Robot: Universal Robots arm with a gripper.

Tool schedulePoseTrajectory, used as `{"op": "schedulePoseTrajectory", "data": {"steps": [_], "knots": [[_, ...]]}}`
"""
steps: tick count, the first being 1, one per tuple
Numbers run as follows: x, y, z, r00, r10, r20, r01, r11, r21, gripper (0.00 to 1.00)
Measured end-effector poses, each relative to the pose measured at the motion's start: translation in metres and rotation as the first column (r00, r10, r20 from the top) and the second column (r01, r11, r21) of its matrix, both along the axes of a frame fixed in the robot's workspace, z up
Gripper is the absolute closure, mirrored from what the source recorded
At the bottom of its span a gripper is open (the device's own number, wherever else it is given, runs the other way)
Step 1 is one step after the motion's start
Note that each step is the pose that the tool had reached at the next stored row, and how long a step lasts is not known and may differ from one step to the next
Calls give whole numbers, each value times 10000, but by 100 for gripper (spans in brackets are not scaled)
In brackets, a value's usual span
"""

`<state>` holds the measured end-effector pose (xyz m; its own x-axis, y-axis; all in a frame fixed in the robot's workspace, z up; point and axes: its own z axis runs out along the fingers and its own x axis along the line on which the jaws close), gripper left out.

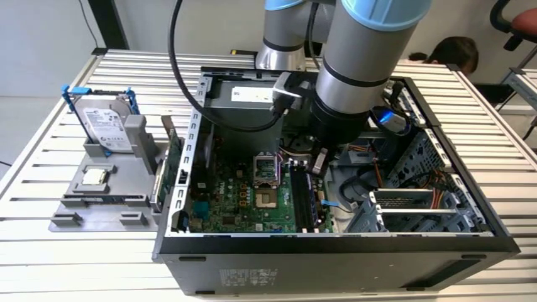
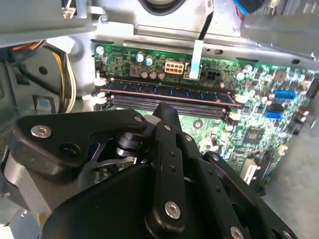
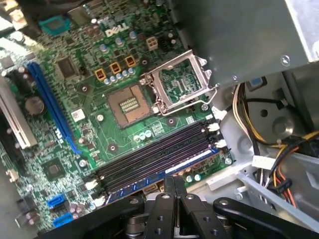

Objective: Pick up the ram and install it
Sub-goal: 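Press down the ram until it locks into place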

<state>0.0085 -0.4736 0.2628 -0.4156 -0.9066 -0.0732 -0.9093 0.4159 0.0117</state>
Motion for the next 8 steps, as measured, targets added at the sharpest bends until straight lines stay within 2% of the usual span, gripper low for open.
{"op": "schedulePoseTrajectory", "data": {"steps": [4, 6, 8], "knots": [[0, 0, 0, 9975, 702, 34, -702, 9975, -1, 100], [0, 0, 0, 9941, 1081, 53, -1081, 9941, -2, 100], [0, 0, 0, 9894, 1453, 79, -1453, 9894, -4, 100]]}}
